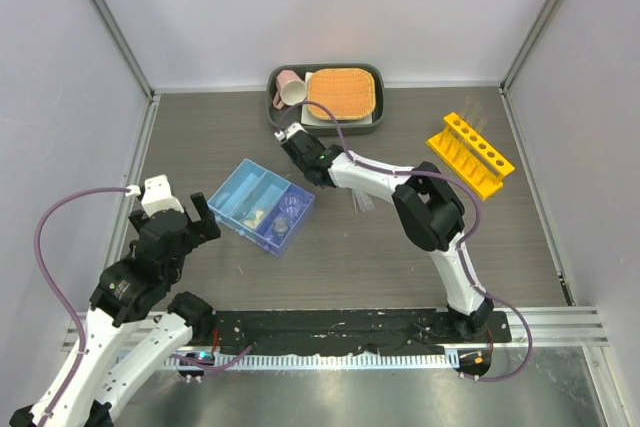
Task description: Organize the chemistry lab equipment
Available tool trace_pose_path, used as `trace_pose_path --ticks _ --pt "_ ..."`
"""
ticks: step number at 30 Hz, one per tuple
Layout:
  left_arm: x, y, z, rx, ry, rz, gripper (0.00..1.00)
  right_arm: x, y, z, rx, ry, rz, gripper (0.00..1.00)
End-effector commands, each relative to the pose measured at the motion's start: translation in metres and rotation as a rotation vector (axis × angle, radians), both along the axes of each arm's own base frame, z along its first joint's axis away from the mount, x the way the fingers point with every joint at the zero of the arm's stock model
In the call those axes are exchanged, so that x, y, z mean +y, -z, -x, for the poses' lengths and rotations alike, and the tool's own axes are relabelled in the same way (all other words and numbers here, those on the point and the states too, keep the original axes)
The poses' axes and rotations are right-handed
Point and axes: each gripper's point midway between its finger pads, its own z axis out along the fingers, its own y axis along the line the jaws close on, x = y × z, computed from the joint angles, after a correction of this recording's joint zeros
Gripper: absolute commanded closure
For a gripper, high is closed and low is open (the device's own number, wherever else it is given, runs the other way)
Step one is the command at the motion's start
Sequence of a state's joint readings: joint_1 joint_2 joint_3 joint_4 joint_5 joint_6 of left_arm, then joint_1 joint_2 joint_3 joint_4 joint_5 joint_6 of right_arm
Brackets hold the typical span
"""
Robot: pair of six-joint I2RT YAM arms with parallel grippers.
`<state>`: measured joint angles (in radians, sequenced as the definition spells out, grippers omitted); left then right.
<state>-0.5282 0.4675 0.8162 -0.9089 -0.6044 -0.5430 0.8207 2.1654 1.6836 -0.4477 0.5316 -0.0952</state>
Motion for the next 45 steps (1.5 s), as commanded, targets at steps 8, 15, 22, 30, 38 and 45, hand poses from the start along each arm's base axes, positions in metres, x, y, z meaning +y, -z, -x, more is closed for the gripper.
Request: trace_pose_path --ticks 8,15,22,30,38,45 --pt "-0.003 -0.010 -0.007 -0.040 -0.004 0.020 0.00 0.004 -0.013 -0.024 -0.091 0.027 -0.007 0.89" --pt "-0.003 -0.010 -0.007 -0.036 -0.003 0.016 0.00 -0.002 -0.038 -0.019 -0.133 0.041 -0.023 0.99" --pt "-0.003 -0.009 -0.007 -0.035 -0.003 0.015 0.00 -0.003 -0.107 0.001 -0.197 0.072 -0.136 0.99" --pt "-0.005 -0.009 -0.008 -0.032 0.004 0.016 0.00 0.013 -0.184 0.049 -0.174 0.047 -0.457 0.99" --pt "-0.006 -0.009 -0.008 -0.030 0.009 0.016 0.00 0.039 -0.223 0.103 0.014 -0.034 -0.808 0.99" --pt "-0.007 -0.010 -0.008 -0.035 0.017 0.021 0.00 0.079 -0.215 0.147 0.283 -0.146 -1.017 0.99"
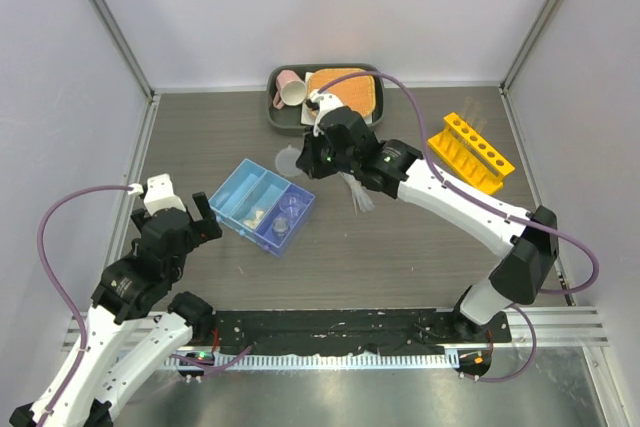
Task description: Organize the chemistry lab equipment
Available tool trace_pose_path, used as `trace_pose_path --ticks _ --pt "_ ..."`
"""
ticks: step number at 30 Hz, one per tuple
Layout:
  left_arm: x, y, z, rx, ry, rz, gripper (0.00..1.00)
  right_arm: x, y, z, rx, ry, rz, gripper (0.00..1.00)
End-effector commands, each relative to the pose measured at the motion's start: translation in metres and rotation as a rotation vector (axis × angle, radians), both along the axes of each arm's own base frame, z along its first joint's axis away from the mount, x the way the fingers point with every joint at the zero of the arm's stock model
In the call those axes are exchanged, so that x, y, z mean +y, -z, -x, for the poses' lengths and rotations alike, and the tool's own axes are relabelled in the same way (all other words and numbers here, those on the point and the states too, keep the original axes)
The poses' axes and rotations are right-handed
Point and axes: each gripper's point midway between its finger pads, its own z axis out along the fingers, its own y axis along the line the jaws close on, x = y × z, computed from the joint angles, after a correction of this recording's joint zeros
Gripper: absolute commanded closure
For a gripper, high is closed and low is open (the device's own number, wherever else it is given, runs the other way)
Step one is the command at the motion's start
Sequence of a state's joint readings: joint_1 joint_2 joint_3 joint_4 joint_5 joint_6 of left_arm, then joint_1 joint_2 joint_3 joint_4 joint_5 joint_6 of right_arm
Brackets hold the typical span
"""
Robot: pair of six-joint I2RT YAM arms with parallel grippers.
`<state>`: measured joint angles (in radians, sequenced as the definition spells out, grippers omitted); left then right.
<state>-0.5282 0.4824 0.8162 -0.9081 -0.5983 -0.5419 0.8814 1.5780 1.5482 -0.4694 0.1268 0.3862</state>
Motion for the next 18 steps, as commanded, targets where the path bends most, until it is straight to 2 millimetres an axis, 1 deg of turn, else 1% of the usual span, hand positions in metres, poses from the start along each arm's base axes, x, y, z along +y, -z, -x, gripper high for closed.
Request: trace_pose_path --ticks 1,2,4,5,6,7,8,9,11,13,14,16,17,18 --pt "-0.005 -0.013 -0.006 -0.053 0.013 0.028 0.00 0.036 0.001 0.036 0.193 -0.155 -0.212 0.99" --pt "-0.005 -0.012 -0.006 -0.052 0.014 0.029 0.00 0.044 -0.003 0.045 0.220 -0.214 -0.254 0.99" --pt "-0.006 -0.012 -0.006 -0.053 0.017 0.031 0.00 0.053 0.004 0.051 0.289 -0.246 -0.295 0.99" --pt "-0.006 -0.013 -0.006 -0.054 0.018 0.031 0.00 0.058 0.001 0.057 0.319 -0.294 -0.327 0.99" --pt "-0.006 -0.013 -0.006 -0.055 0.019 0.032 0.00 0.061 0.002 0.060 0.349 -0.316 -0.343 0.99" --pt "-0.007 -0.013 -0.006 -0.054 0.023 0.031 0.00 0.066 0.009 0.061 0.387 -0.329 -0.348 0.99" --pt "-0.007 -0.013 -0.006 -0.056 0.024 0.034 0.00 0.070 0.007 0.063 0.422 -0.339 -0.380 0.99" --pt "-0.007 -0.013 -0.006 -0.056 0.024 0.034 0.00 0.075 0.007 0.072 0.469 -0.390 -0.396 0.99" --pt "-0.007 -0.013 -0.006 -0.056 0.026 0.033 0.00 0.084 0.018 0.076 0.560 -0.404 -0.419 0.99" --pt "-0.007 -0.014 -0.006 -0.062 0.026 0.037 0.00 0.089 0.032 0.080 0.626 -0.413 -0.433 0.99" --pt "-0.007 -0.014 -0.006 -0.060 0.027 0.037 0.00 0.094 0.033 0.078 0.621 -0.426 -0.459 0.99" --pt "-0.007 -0.015 -0.005 -0.066 0.027 0.040 0.00 0.098 0.040 0.079 0.671 -0.416 -0.482 0.99" --pt "-0.007 -0.014 -0.005 -0.063 0.028 0.039 0.00 0.103 0.035 0.077 0.657 -0.434 -0.520 0.99" --pt "-0.007 -0.014 -0.005 -0.063 0.028 0.039 0.00 0.106 0.039 0.076 0.703 -0.424 -0.544 0.99"
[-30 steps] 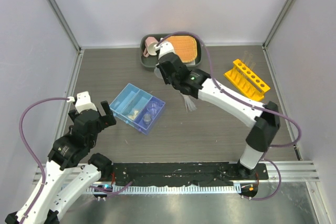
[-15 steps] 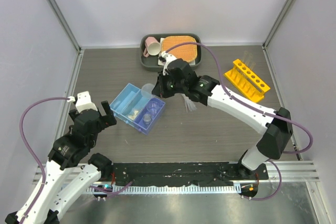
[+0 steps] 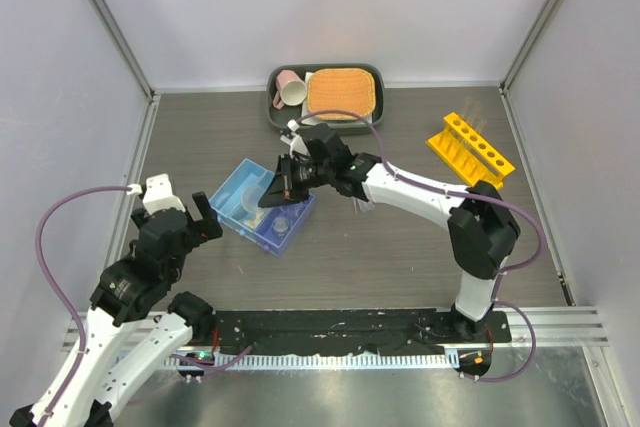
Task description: Organize the chemistry lab equipment
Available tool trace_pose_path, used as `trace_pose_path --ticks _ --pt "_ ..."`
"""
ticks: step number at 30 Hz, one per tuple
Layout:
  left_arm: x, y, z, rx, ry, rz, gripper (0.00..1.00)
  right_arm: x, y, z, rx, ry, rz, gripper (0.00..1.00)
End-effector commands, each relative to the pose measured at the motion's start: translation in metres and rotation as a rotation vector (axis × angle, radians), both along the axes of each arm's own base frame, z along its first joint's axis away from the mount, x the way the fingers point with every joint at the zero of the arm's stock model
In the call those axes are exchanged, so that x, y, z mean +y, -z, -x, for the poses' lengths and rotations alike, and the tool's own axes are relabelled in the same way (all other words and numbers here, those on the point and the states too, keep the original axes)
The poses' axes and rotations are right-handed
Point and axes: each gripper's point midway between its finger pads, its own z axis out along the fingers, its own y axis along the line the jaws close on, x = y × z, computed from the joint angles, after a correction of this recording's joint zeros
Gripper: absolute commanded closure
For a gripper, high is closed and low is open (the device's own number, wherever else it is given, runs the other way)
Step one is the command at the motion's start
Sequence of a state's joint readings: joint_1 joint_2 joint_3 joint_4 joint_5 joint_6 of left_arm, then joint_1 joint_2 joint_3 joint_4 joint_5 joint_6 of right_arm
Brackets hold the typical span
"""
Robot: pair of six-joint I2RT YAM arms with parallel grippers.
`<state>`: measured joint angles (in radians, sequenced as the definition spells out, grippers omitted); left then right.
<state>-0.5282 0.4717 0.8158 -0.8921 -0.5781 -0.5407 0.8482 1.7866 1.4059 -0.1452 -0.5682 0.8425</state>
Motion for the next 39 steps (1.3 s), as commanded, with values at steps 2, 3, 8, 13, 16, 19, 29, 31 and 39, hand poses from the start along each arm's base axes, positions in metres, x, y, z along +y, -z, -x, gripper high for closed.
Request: trace_pose_path --ticks 2,3,8,13,16,19,29,31,39 --pt "-0.003 -0.011 -0.004 -0.048 0.012 0.018 0.00 0.023 -0.027 0.007 0.113 -0.062 -0.209 0.99" --pt "-0.003 -0.011 -0.005 -0.047 0.011 0.018 0.00 0.026 -0.019 0.005 0.137 -0.062 -0.203 0.99" --pt "-0.003 -0.012 -0.004 -0.051 0.011 0.021 0.00 0.031 -0.014 -0.001 0.184 -0.059 -0.215 0.99" --pt "-0.002 -0.012 -0.004 -0.051 0.006 0.018 0.00 0.024 0.003 -0.006 0.210 -0.046 -0.181 0.99" --pt "-0.002 -0.012 -0.004 -0.054 0.005 0.019 0.00 0.016 0.012 -0.011 0.218 -0.029 -0.159 0.99" --pt "-0.002 -0.012 -0.004 -0.052 0.005 0.019 0.00 0.011 0.016 -0.014 0.219 -0.022 -0.152 0.99" --pt "-0.001 -0.012 -0.004 -0.049 -0.002 0.016 0.00 0.012 0.038 -0.020 0.231 -0.021 -0.100 0.99" --pt "-0.001 -0.011 -0.004 -0.045 -0.002 0.013 0.00 0.013 0.045 -0.021 0.227 -0.025 -0.084 0.99" --pt "-0.001 -0.012 -0.004 -0.049 -0.003 0.015 0.00 0.011 0.065 -0.023 0.246 -0.019 -0.032 0.99"
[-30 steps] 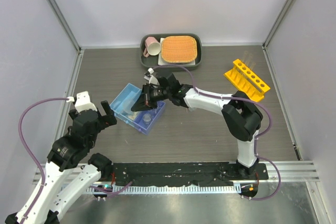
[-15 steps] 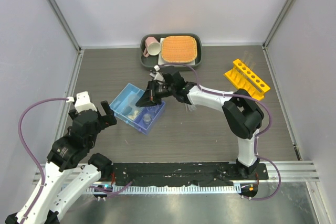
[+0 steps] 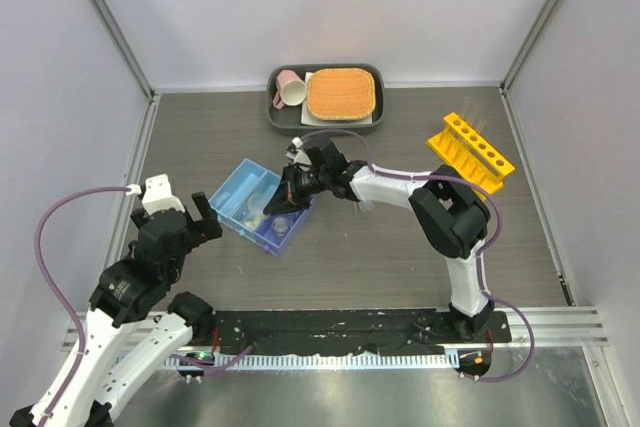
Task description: Organize the chemistry lab equipment
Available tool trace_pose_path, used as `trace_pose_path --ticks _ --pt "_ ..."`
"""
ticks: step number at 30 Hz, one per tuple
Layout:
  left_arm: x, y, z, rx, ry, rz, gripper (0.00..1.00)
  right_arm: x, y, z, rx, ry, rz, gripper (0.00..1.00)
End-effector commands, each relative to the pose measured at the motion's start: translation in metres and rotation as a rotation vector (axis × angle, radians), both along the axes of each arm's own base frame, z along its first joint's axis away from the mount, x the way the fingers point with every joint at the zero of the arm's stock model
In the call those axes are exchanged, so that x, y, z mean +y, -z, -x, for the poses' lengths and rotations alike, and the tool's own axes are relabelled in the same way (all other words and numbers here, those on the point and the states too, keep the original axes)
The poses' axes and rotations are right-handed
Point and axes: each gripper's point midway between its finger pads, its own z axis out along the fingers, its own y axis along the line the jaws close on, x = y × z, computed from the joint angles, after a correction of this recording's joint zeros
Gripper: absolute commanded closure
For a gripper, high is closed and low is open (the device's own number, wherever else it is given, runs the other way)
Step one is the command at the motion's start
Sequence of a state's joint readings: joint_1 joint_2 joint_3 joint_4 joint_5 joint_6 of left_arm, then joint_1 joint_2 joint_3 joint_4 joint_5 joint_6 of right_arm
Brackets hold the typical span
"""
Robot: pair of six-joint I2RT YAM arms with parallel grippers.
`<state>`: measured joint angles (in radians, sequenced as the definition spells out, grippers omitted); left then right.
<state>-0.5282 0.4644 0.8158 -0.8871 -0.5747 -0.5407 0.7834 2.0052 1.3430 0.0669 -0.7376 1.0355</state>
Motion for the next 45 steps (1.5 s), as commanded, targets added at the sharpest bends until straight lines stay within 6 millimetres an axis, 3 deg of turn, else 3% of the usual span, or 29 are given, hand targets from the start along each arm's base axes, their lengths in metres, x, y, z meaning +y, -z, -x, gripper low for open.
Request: trace_pose_path --ticks 1,12,18,22,29,34,37,38,39,41,45 --pt "0.000 -0.009 -0.004 -0.036 -0.006 0.004 0.00 0.004 -0.009 -0.007 -0.040 -0.020 -0.014 0.99" --pt "0.000 -0.010 -0.005 -0.038 -0.006 0.007 0.00 0.013 -0.005 -0.033 -0.026 0.026 0.013 0.95" --pt "-0.001 -0.009 -0.005 -0.035 -0.003 0.005 0.00 0.006 -0.009 -0.046 -0.029 0.072 0.020 0.83" --pt "-0.001 -0.008 -0.005 -0.032 -0.001 0.004 0.00 -0.001 -0.012 -0.054 -0.033 0.104 0.023 0.68" --pt "-0.002 -0.008 -0.005 -0.030 0.000 0.004 0.00 -0.009 -0.020 -0.064 -0.048 0.152 0.025 0.63" --pt "-0.002 -0.008 -0.005 -0.027 0.000 0.002 0.00 -0.012 -0.039 -0.065 -0.088 0.161 0.032 0.63" --pt "-0.002 -0.008 -0.006 -0.026 0.002 0.000 0.00 -0.011 -0.060 -0.058 -0.149 0.145 0.031 0.63" --pt "-0.002 -0.008 -0.006 -0.026 0.001 0.000 0.00 -0.009 -0.075 -0.056 -0.188 0.137 0.023 0.63" --pt "-0.002 -0.008 -0.006 -0.025 0.004 0.001 0.00 -0.009 -0.071 -0.049 -0.230 0.114 0.071 0.63" --pt "-0.002 -0.008 -0.006 -0.027 0.002 0.002 0.00 -0.006 -0.088 -0.047 -0.318 0.096 0.095 0.63" --pt "-0.002 -0.008 -0.005 -0.029 0.002 0.003 0.00 -0.013 -0.080 -0.036 -0.522 -0.004 0.266 0.63"
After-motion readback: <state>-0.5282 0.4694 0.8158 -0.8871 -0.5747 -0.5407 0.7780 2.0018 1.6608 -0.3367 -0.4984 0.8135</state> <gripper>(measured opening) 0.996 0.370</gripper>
